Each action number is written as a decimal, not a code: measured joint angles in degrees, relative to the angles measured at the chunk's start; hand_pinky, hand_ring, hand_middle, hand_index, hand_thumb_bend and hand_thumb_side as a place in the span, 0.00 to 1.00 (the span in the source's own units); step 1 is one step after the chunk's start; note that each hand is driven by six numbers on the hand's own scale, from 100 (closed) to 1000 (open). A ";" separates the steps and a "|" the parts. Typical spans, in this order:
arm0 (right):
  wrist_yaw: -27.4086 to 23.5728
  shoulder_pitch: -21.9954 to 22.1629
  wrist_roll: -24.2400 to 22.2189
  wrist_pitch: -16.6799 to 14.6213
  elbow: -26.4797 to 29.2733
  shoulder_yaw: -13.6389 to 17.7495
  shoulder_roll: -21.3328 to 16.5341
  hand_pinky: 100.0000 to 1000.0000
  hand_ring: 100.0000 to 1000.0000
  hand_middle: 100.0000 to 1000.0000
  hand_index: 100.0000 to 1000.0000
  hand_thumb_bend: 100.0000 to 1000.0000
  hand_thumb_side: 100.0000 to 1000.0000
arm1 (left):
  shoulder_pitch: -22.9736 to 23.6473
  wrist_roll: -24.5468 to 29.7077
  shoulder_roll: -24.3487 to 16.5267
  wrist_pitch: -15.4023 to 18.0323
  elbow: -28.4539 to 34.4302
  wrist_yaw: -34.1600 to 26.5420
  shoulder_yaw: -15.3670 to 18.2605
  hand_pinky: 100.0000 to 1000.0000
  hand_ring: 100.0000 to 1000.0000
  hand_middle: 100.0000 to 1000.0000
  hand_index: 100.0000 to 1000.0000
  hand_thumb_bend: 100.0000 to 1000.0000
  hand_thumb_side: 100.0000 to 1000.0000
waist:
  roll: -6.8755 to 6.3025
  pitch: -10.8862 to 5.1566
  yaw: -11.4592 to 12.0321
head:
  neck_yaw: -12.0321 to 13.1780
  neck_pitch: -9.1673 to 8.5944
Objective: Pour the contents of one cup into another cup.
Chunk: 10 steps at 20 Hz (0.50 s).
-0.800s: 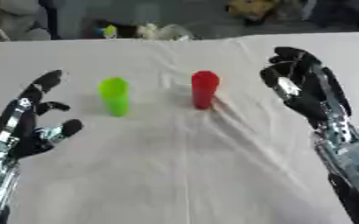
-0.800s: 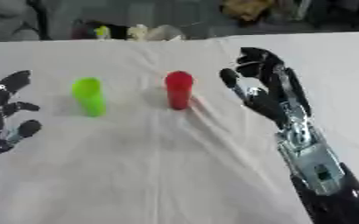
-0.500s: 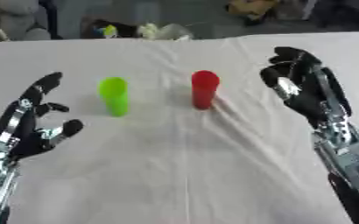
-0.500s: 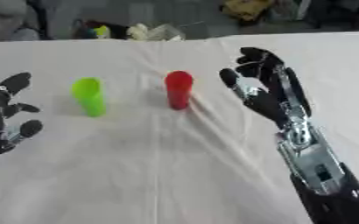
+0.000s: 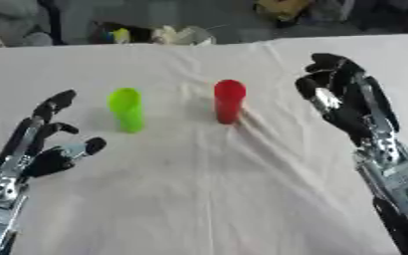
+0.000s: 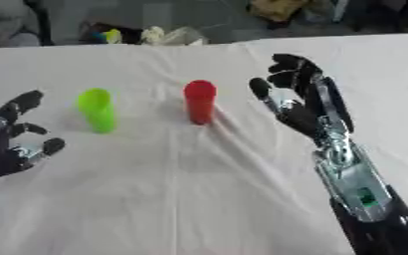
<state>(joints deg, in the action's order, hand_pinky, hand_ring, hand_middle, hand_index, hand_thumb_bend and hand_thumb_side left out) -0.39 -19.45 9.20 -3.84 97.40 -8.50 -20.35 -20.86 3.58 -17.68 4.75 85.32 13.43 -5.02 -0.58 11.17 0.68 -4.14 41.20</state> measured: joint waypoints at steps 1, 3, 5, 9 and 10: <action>0.00 -0.01 -0.06 0.01 0.00 -0.02 0.00 0.71 0.64 0.61 0.77 0.57 0.47 | -0.56 -0.69 0.00 -0.07 -0.88 0.41 -0.24 0.59 0.95 0.89 0.94 0.83 0.44 | 0.00 0.00 -0.04 | 0.02 0.00; -0.02 -0.04 -0.13 0.00 0.00 -0.03 0.00 0.71 0.64 0.61 0.77 0.57 0.47 | -1.55 -2.01 0.01 -0.04 -2.61 1.21 -0.80 0.58 0.95 0.88 0.94 0.82 0.43 | -0.02 0.01 -0.16 | 0.05 0.00; -0.03 -0.05 -0.23 -0.06 0.00 -0.03 0.01 0.71 0.64 0.61 0.77 0.57 0.47 | -2.61 -3.21 0.05 0.17 -4.43 1.97 -1.41 0.58 0.94 0.88 0.94 0.81 0.43 | -0.09 0.01 -0.31 | 0.07 0.00; -0.05 -0.18 -0.36 -0.03 0.00 -0.07 0.10 0.71 0.64 0.61 0.77 0.57 0.47 | -4.97 -5.25 0.17 0.79 -7.87 3.34 -2.43 0.57 0.93 0.87 0.94 0.79 0.41 | -0.16 0.01 -0.54 | 0.23 0.00; -0.05 -0.18 -0.39 -0.04 0.00 -0.08 0.11 0.71 0.64 0.61 0.77 0.57 0.47 | -5.41 -5.63 0.36 0.94 -8.66 3.58 -2.63 0.57 0.93 0.87 0.94 0.79 0.41 | -0.16 0.01 -0.64 | 0.28 0.00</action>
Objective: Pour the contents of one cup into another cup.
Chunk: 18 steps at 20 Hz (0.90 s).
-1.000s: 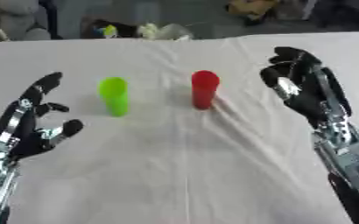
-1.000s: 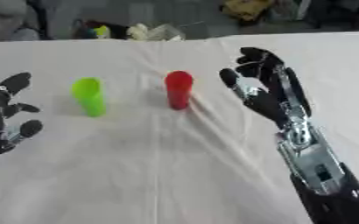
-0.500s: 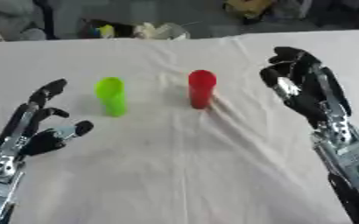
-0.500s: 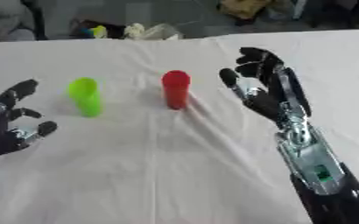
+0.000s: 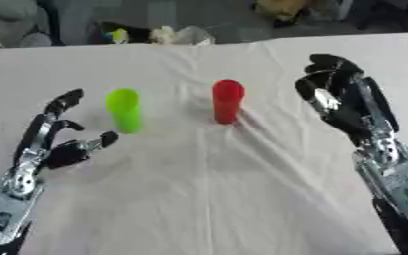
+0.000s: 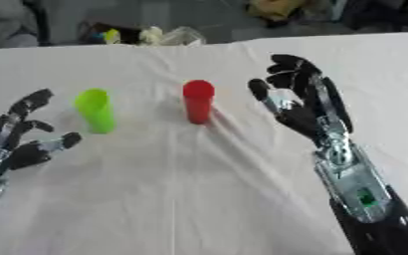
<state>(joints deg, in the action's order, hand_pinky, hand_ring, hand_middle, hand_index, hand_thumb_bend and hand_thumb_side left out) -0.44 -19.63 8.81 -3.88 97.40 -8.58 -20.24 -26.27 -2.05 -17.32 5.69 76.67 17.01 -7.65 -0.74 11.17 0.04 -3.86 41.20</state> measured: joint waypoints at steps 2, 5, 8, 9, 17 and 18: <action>-0.01 -0.01 -0.07 -0.05 0.00 -0.05 0.12 0.71 0.64 0.61 0.77 0.57 0.47 | -0.99 -0.69 0.46 0.23 -1.54 0.39 -0.43 0.57 0.93 0.87 0.94 0.78 0.40 | -0.02 0.00 -0.08 | 0.07 0.00; -0.08 -0.01 -0.18 -0.13 0.00 -0.29 0.30 0.71 0.64 0.61 0.77 0.57 0.47 | -2.77 -1.59 0.97 0.45 -3.76 1.15 -0.99 0.56 0.93 0.86 0.93 0.77 0.40 | -0.03 0.00 -0.38 | 0.23 0.00; -0.12 -0.02 -0.21 -0.14 0.00 -0.30 0.31 0.71 0.64 0.61 0.77 0.57 0.47 | -4.03 -2.59 1.51 0.63 -5.71 1.77 -1.32 0.55 0.92 0.86 0.93 0.76 0.39 | -0.05 0.02 -0.53 | 0.26 0.00; -0.14 -0.03 -0.22 -0.14 0.00 -0.30 0.31 0.71 0.64 0.61 0.77 0.57 0.47 | -4.44 -3.00 1.71 0.63 -6.29 1.91 -1.33 0.55 0.92 0.86 0.93 0.76 0.39 | -0.05 0.04 -0.66 | 0.26 0.00; -0.17 -0.04 -0.39 -0.05 0.00 -0.42 0.32 0.71 0.64 0.61 0.77 0.57 0.47 | -7.20 -6.80 2.34 -0.10 -9.74 3.22 -1.67 0.54 0.90 0.84 0.93 0.76 0.39 | -0.15 0.10 -1.09 | 0.54 0.00; -0.18 -0.04 -0.41 -0.04 0.00 -0.48 0.32 0.71 0.64 0.61 0.77 0.57 0.48 | -7.50 -7.22 2.49 -0.23 -10.28 3.26 -1.68 0.54 0.90 0.84 0.93 0.76 0.39 | -0.15 0.11 -1.12 | 0.56 0.00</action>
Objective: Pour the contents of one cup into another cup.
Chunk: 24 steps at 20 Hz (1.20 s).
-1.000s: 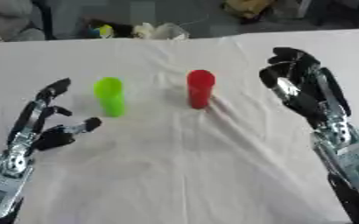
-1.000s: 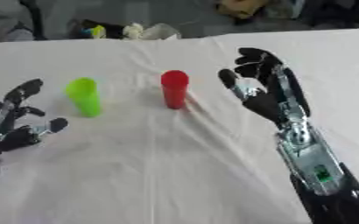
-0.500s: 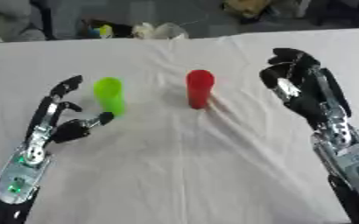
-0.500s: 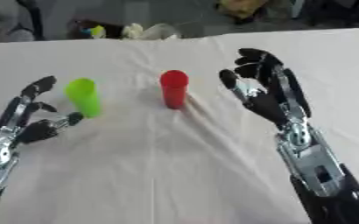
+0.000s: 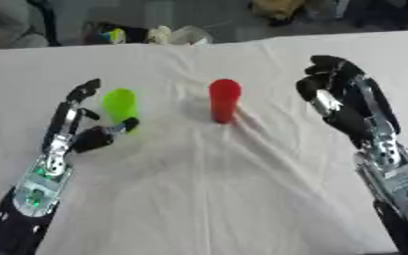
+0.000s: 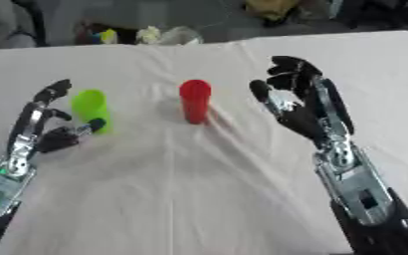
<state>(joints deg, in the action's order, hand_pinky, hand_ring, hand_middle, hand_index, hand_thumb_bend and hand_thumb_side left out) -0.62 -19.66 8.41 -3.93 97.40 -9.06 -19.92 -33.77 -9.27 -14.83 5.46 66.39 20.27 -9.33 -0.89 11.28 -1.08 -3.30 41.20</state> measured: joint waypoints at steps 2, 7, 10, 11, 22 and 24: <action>0.00 -0.01 -0.07 0.05 0.00 -0.15 0.00 0.71 0.64 0.61 0.77 0.56 0.48 | -0.67 -0.68 0.30 -0.21 -1.08 0.02 -0.15 0.53 0.90 0.83 0.93 0.77 0.39 | 0.00 0.05 -0.10 | 0.11 0.00; -0.01 -0.04 -0.19 0.01 0.00 -0.17 0.01 0.71 0.64 0.61 0.77 0.56 0.48 | -2.11 -1.57 0.83 -0.45 -3.77 -0.09 -0.34 0.48 0.86 0.80 0.89 0.77 0.39 | 0.16 0.28 -0.43 | 0.20 -0.02; -0.01 -0.05 -0.22 0.00 0.00 -0.17 0.01 0.71 0.64 0.61 0.77 0.56 0.48 | -2.63 -1.96 1.12 -0.39 -5.22 -0.33 -0.35 0.47 0.85 0.79 0.88 0.77 0.39 | 0.24 0.30 -0.47 | 0.23 -0.02; -0.01 -0.05 -0.23 -0.01 0.00 -0.17 0.02 0.71 0.64 0.61 0.77 0.56 0.48 | -2.80 -2.08 1.30 -0.31 -5.72 -0.39 -0.37 0.47 0.85 0.78 0.88 0.77 0.39 | 0.25 0.31 -0.48 | 0.24 -0.02; -0.04 -0.50 -0.45 0.01 0.00 -0.20 0.08 0.71 0.64 0.61 0.77 0.56 0.48 | -5.33 -2.67 1.78 1.67 -9.32 -1.59 -0.40 0.42 0.80 0.73 0.84 0.76 0.38 | 0.25 0.50 -1.39 | 0.64 -0.22; -0.04 -0.50 -0.47 0.02 0.00 -0.20 0.08 0.71 0.64 0.61 0.77 0.56 0.48 | -5.62 -2.44 1.78 1.97 -9.74 -1.63 -0.40 0.39 0.77 0.70 0.82 0.72 0.36 | 0.20 0.51 -1.44 | 0.66 -0.23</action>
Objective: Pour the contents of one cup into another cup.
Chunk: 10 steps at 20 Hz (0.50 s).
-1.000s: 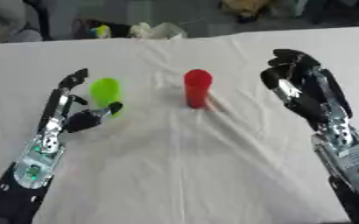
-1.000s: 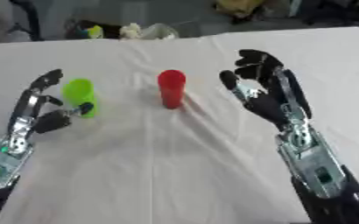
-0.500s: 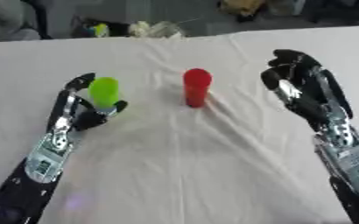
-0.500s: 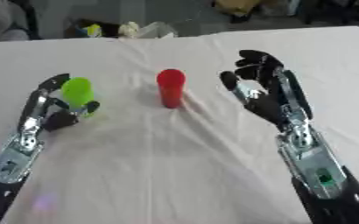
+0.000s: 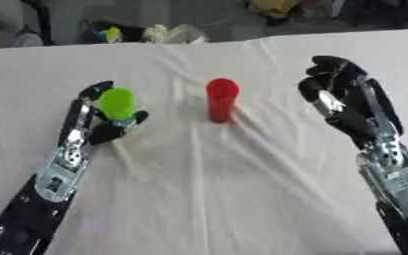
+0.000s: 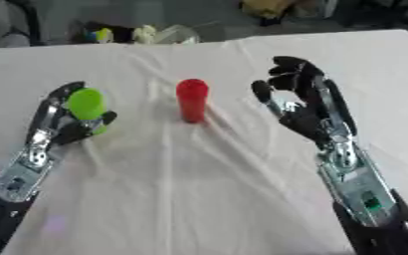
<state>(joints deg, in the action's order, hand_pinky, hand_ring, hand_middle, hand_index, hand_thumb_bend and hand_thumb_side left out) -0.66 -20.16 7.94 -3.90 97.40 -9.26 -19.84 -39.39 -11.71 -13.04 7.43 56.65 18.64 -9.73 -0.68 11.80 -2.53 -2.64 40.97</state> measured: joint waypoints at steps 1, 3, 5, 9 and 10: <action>0.00 0.00 -0.01 0.01 0.00 0.00 0.00 0.71 0.64 0.61 0.77 0.56 0.48 | -0.07 0.12 0.00 0.12 -0.20 -0.02 0.00 0.37 0.75 0.67 0.81 0.68 0.33 | -0.01 0.00 -0.07 | 0.01 0.00; 0.00 0.00 -0.06 0.05 0.00 0.00 0.01 0.71 0.64 0.61 0.77 0.56 0.48 | -0.30 0.38 0.00 0.25 -0.47 -0.17 0.00 0.33 0.71 0.63 0.80 0.63 0.31 | -0.03 0.00 -0.17 | 0.01 0.00; -0.01 0.00 -0.07 0.06 0.00 0.00 0.01 0.71 0.64 0.61 0.77 0.56 0.48 | -0.46 0.72 0.02 0.30 -0.67 -0.41 0.00 0.29 0.66 0.58 0.78 0.56 0.28 | -0.05 0.00 -0.23 | 0.01 0.00; -0.01 -0.01 -0.08 0.06 0.00 0.00 0.05 0.71 0.64 0.61 0.77 0.56 0.48 | -0.53 1.24 0.12 0.25 -0.99 -1.11 -0.01 0.16 0.53 0.46 0.74 0.29 0.19 | -0.08 -0.01 -0.34 | 0.01 -0.01; -0.01 -0.01 -0.08 0.06 0.00 0.00 0.06 0.71 0.64 0.61 0.77 0.56 0.48 | -0.51 1.31 0.38 0.22 -1.03 -1.44 -0.02 0.15 0.52 0.45 0.74 0.28 0.19 | -0.07 -0.01 -0.34 | 0.01 -0.01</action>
<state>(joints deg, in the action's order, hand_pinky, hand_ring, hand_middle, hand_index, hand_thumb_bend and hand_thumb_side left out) -0.67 -20.17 7.86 -3.84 97.40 -9.26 -19.77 -39.91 -10.40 -12.67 7.64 55.62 17.20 -9.75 -0.76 11.79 -2.87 -2.63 40.96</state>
